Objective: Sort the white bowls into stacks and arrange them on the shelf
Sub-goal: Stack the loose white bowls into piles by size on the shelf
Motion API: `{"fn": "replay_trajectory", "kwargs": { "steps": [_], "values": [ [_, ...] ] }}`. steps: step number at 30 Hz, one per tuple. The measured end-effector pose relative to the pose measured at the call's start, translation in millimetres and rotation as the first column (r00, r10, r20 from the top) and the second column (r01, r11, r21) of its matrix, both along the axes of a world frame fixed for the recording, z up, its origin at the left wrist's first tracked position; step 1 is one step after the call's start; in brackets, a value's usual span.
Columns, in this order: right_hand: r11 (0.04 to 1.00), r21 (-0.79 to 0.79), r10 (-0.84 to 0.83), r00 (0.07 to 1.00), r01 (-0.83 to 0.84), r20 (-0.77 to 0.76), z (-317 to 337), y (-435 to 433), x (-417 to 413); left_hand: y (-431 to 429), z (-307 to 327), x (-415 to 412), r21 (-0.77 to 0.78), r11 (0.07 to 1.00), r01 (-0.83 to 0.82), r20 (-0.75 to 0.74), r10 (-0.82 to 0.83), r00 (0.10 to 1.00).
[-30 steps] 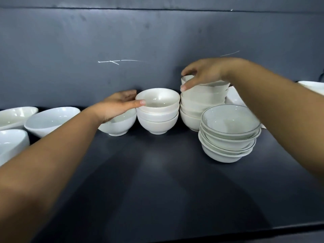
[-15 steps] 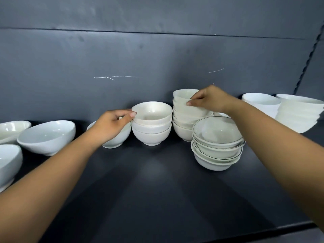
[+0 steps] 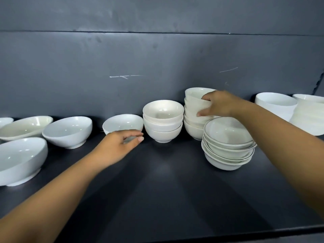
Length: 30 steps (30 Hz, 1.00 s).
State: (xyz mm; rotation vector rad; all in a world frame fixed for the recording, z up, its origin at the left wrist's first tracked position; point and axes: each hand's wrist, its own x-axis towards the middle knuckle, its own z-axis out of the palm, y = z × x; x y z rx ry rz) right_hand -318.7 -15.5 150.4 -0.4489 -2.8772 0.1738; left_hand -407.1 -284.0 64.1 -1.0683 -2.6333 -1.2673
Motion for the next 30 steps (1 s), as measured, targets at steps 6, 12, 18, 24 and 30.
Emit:
{"fn": "replay_trajectory", "kwargs": {
  "steps": [6, 12, 18, 24, 30],
  "values": [
    [0.984, 0.148, -0.105, 0.993, 0.097, 0.046, -1.9, -4.0, -8.7, -18.9, -14.0, 19.7, -0.07, 0.991, -0.111, 0.053, 0.115, 0.992],
    [0.931, 0.365, -0.009, 0.999, 0.024, -0.044, -9.7, -38.2, -4.0, -55.5, -37.9, 43.7, -0.189, 0.96, -0.207, -0.051, 0.201, 0.978],
    [0.928, 0.318, 0.254, 0.955, -0.196, -0.152, -27.4, -125.2, -5.7, -111.4, -35.3, 45.4, -0.172, 0.96, -0.219, -0.148, 0.195, 0.97],
    [0.938, 0.097, 0.344, 0.928, -0.332, -0.146, -46.2, -222.3, -35.9, -190.2, 2.5, 45.1, -0.028, 0.986, -0.165, -0.308, 0.149, 0.94],
    [0.855, -0.162, 0.452, 0.861, -0.493, -0.236, -39.8, -327.3, -75.3, -295.3, 25.7, 16.8, 0.005, 0.967, -0.254, -0.402, 0.235, 0.885]
  ]
}}
